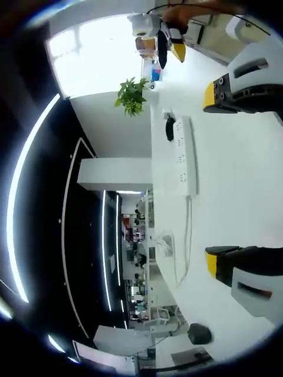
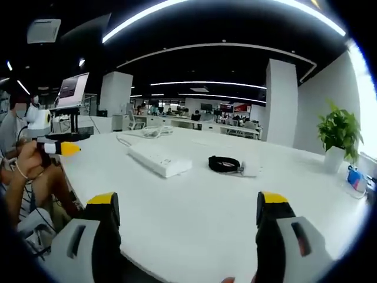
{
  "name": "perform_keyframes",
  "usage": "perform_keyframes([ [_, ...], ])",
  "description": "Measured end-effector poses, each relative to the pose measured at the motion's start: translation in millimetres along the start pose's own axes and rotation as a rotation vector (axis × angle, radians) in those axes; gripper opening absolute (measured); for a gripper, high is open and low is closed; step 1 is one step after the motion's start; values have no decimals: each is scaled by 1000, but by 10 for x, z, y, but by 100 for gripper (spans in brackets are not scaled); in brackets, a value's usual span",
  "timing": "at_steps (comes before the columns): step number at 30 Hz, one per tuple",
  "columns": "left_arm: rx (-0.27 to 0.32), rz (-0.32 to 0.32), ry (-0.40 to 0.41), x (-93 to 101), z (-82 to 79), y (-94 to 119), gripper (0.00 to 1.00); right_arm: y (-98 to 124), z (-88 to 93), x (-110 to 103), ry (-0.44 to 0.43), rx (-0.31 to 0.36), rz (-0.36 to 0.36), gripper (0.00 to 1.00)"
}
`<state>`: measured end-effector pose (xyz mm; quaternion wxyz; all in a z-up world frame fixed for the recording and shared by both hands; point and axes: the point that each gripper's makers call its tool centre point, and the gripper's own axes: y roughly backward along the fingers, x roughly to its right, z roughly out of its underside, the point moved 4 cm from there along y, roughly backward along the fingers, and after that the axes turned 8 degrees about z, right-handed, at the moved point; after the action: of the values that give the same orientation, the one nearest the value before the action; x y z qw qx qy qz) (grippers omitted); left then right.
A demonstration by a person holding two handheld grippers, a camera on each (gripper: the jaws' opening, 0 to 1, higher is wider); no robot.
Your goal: Straighten the power strip on the desk, plug the charger into it
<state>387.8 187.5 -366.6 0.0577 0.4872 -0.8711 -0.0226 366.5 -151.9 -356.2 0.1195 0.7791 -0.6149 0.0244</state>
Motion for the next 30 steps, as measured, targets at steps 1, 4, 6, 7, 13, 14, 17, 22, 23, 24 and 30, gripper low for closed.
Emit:
perform_keyframes([
  [1, -4, 6, -10, -13, -30, -34, 95, -26, -35, -10, 8, 3, -4, 97],
  [4, -6, 48, -38, -19, -118, -140, 96, -126, -135, -45, 21, 10, -24, 97],
  [6, -8, 71, -52, -17, -162, -220, 97, -200, -201, -75, 17, 30, -48, 97],
  [7, -3, 77, -59, -21, -181, -261, 97, -228, -224, -89, 13, 39, -59, 97],
  [13, 26, 76, -67, -115, -234, -512, 98, -437, -363, -211, 14, 69, -120, 98],
  [14, 28, 75, -66, -131, -237, -547, 98, -472, -376, -221, 20, 68, -125, 98],
  [17, 49, 91, -40, -163, -259, -663, 99, -566, -393, -244, 19, 62, -131, 98],
  [22, 88, 111, -9, -179, -327, -834, 99, -734, -350, -297, 10, 42, -122, 98],
  [23, 88, 116, -12, -175, -340, -874, 99, -773, -337, -308, 10, 35, -119, 98],
  [24, 83, 122, -16, -177, -350, -917, 99, -812, -326, -317, 7, 30, -119, 99],
  [30, 30, 138, -37, -222, -296, -1130, 99, -1061, -305, -350, -41, 24, -112, 100],
])
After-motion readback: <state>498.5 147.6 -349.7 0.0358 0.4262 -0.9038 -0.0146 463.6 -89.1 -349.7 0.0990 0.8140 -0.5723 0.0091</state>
